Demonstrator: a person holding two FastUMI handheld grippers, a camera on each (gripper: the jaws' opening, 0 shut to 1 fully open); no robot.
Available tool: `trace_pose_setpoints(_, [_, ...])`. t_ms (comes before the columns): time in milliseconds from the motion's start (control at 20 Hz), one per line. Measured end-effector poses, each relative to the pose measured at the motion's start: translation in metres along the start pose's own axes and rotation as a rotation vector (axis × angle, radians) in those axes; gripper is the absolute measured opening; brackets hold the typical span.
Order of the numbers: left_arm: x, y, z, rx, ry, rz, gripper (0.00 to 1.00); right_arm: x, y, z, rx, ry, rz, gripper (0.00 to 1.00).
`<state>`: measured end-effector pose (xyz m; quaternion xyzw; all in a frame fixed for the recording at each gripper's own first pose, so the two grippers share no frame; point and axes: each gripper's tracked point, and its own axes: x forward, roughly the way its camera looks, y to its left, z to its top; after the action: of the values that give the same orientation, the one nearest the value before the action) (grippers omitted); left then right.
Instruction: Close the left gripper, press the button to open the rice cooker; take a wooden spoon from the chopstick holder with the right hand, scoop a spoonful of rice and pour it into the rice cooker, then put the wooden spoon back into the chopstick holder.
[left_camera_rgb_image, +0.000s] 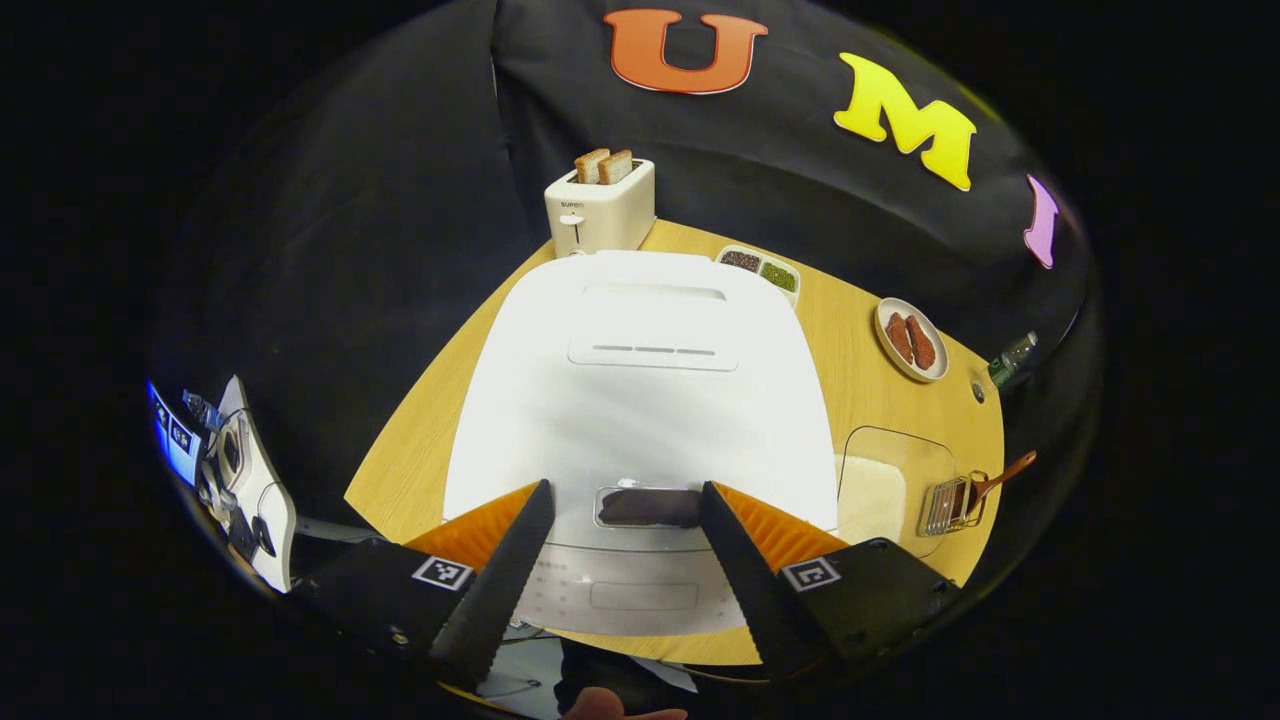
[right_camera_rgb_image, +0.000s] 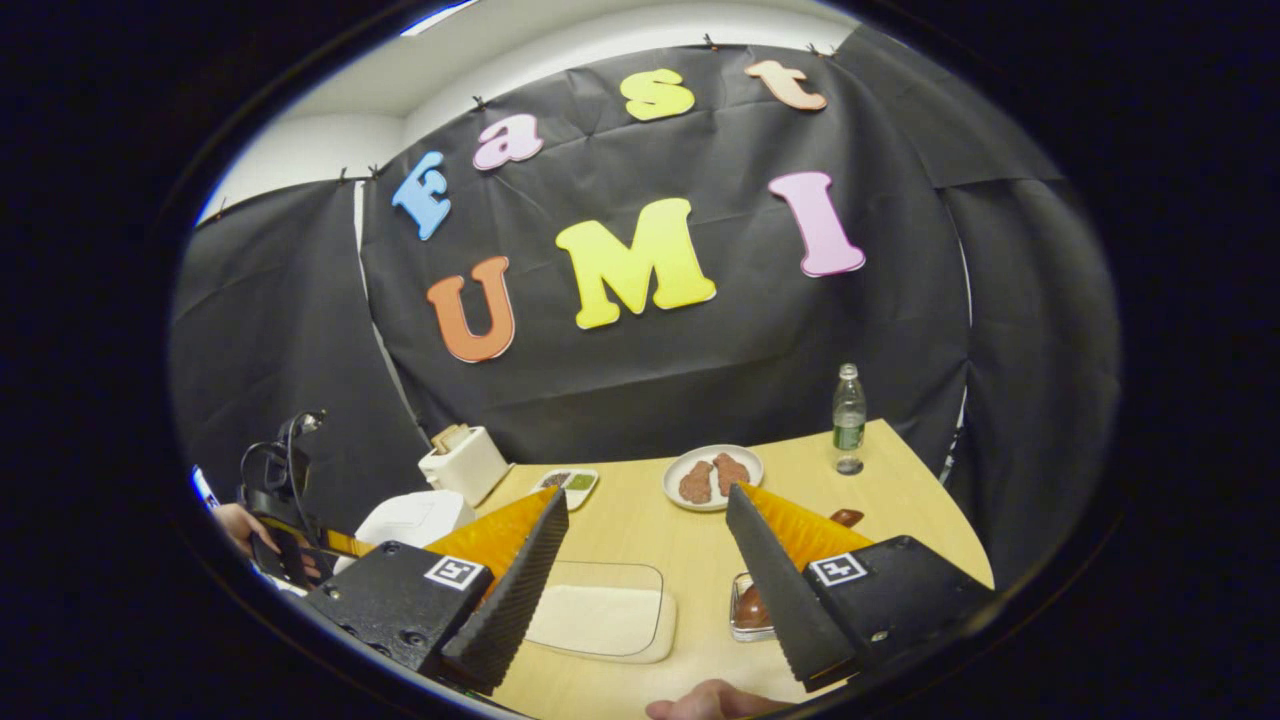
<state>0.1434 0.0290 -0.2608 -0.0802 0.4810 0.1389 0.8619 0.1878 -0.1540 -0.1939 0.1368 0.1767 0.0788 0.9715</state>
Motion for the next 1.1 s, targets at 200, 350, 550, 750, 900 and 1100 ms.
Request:
trace_pose_setpoints(200, [0.002,-0.001,0.0,0.006,0.015,-0.006,1.0,0.01,0.003,-0.005,0.027,0.01,0.034,1.0])
trace_pose_setpoints(350, [0.002,0.0,0.001,-0.003,0.006,-0.003,0.99,0.017,0.006,-0.011,0.019,0.022,0.057,1.0])
trace_pose_setpoints(550, [0.001,-0.001,0.006,0.012,-0.024,0.005,0.98,0.021,0.006,-0.014,0.003,0.024,0.067,0.99])
trace_pose_setpoints(750, [-0.006,-0.008,0.019,-0.021,-0.097,-0.023,0.95,0.014,0.013,-0.006,-0.016,0.007,0.068,1.0])
trace_pose_setpoints(900, [-0.033,-0.017,0.031,-0.024,-0.202,-0.074,0.95,-0.003,0.028,0.008,-0.052,-0.033,0.06,1.0])
trace_pose_setpoints(1100, [-0.087,-0.038,0.043,0.014,-0.359,-0.189,0.95,-0.04,0.059,0.03,-0.117,-0.101,0.023,1.0])
